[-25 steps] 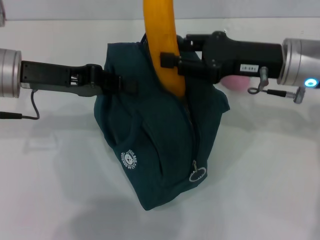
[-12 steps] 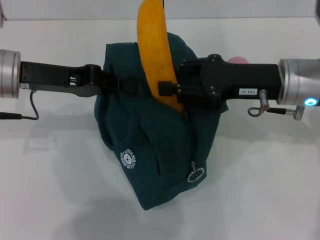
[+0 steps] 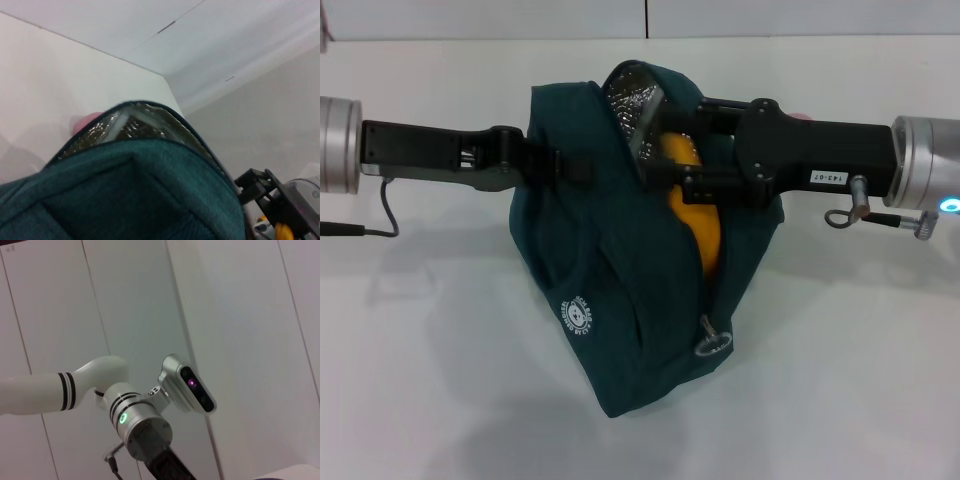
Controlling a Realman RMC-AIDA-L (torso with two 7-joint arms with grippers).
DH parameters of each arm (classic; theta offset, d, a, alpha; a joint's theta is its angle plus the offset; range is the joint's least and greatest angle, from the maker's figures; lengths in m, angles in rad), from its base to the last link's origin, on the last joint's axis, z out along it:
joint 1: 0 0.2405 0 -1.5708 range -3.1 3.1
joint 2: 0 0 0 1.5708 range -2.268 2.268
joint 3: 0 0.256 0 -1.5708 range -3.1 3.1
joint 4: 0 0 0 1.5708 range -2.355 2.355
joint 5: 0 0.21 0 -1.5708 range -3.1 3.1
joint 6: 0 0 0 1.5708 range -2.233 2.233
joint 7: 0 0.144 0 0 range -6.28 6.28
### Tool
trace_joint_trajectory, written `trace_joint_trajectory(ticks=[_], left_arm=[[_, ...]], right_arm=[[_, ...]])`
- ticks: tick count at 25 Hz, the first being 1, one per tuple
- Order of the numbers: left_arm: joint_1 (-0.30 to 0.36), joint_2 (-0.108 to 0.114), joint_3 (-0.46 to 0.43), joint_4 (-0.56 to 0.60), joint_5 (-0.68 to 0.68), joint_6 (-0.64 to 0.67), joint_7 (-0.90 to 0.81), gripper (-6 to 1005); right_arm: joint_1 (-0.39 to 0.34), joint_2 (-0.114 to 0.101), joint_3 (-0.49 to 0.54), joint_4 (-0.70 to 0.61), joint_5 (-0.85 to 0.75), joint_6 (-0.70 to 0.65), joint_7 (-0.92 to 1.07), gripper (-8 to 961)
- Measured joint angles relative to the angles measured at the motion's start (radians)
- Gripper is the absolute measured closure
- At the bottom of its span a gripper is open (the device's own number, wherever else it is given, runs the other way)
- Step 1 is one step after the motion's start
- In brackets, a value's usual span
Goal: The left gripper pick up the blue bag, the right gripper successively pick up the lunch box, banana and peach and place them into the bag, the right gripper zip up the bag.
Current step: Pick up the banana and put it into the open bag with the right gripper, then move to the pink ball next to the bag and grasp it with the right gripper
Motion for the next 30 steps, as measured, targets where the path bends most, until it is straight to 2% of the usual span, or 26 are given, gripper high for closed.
trace_joint_trajectory(ticks=[4,10,14,19,22,27,30], left_arm=[[-0.001,0.001,0.0,0.0,-0.001,0.0,-0.004,939],[0.001,0.0,0.0,0.0,-0.002,0.0,-0.005,939],[0.001,-0.001,0.0,0.0,-0.003,0.0,-0.005,938],[-0.002,-0.004,0.0,0.0,-0.004,0.001,0.0,938],[-0.009,-0.005,0.0,0.0,-0.004,0.001,0.0,937],[-0.012,-0.006,0.0,0.0,-0.005,0.001,-0.006,937],[-0.013,-0.007,0.0,0.0,-0.005,0.001,-0.006,936]], right_arm=[[-0.015,-0.003,0.013,-0.017,0.0,0.007,-0.001,247],[-0.07,-0.013,0.172,-0.052,-0.005,0.013,0.0,94],[-0.104,-0.029,0.287,-0.052,-0.006,0.041,-0.001,96],[-0.117,-0.044,0.306,-0.042,-0.02,0.21,-0.026,98],[-0.103,-0.036,0.304,-0.033,-0.093,0.343,-0.06,100],[-0.07,-0.007,0.29,-0.002,-0.164,0.448,-0.057,102],[-0.021,-0.006,0.269,0.077,-0.162,0.515,-0.044,103]])
